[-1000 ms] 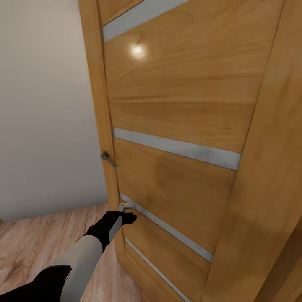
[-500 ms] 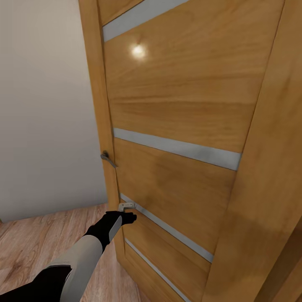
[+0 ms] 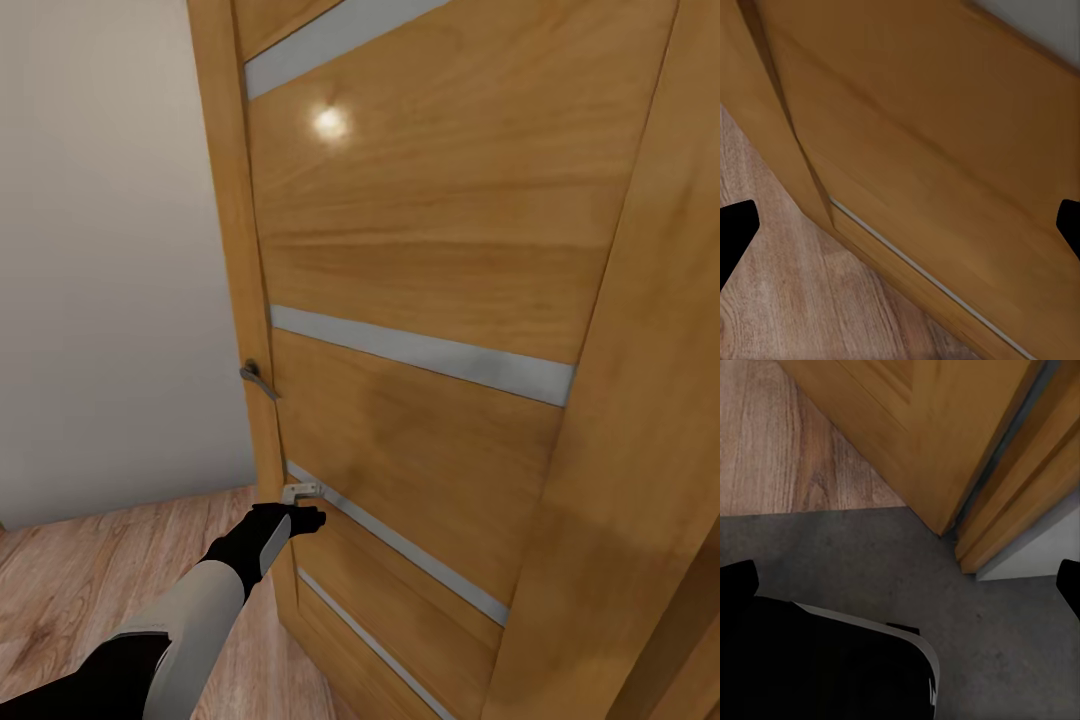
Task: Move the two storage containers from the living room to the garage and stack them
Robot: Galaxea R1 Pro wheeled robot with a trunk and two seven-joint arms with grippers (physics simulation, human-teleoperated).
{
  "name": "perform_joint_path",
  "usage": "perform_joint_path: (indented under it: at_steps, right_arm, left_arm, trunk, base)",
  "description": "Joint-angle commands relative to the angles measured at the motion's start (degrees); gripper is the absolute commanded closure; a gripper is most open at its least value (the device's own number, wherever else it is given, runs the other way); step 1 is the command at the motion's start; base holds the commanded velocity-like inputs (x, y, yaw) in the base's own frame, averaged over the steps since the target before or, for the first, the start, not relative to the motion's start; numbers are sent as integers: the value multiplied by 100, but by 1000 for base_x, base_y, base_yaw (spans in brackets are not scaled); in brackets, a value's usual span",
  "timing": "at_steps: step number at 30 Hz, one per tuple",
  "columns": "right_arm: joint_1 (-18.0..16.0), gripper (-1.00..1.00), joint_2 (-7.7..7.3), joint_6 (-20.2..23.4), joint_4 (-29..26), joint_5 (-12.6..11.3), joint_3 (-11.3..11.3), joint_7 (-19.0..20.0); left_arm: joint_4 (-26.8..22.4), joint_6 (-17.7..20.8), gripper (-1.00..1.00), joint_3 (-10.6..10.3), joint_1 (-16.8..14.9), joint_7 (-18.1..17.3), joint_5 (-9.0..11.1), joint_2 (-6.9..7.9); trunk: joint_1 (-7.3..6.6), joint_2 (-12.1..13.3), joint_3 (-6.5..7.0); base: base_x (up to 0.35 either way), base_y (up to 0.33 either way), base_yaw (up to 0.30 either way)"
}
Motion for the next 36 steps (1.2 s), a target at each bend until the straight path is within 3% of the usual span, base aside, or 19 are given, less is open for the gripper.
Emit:
perform_joint_path:
  at_steps: [1,7,28,36]
  right_arm:
    - [-3,-100,-1,-13,6,51,5,-49]
    - [-3,-100,-1,-9,5,45,0,-49]
    - [-3,-100,-1,-7,5,43,-1,-45]
    - [-3,-100,-1,-7,5,43,-1,-40]
  left_arm:
    - [-18,30,-100,54,-3,-1,-10,-9]
    - [-18,30,-100,54,-3,-1,-12,-9]
    - [-18,30,-100,54,-3,0,-12,-9]
    - [-18,30,-100,54,-3,1,-12,-9]
  trunk:
    - [0,-3,-4]
    - [0,-3,1]
    - [0,-3,43]
    - [0,-3,47]
  base:
    - [0,0,0]
    - [0,0,-104]
    - [0,0,-262]
    - [0,0,-69]
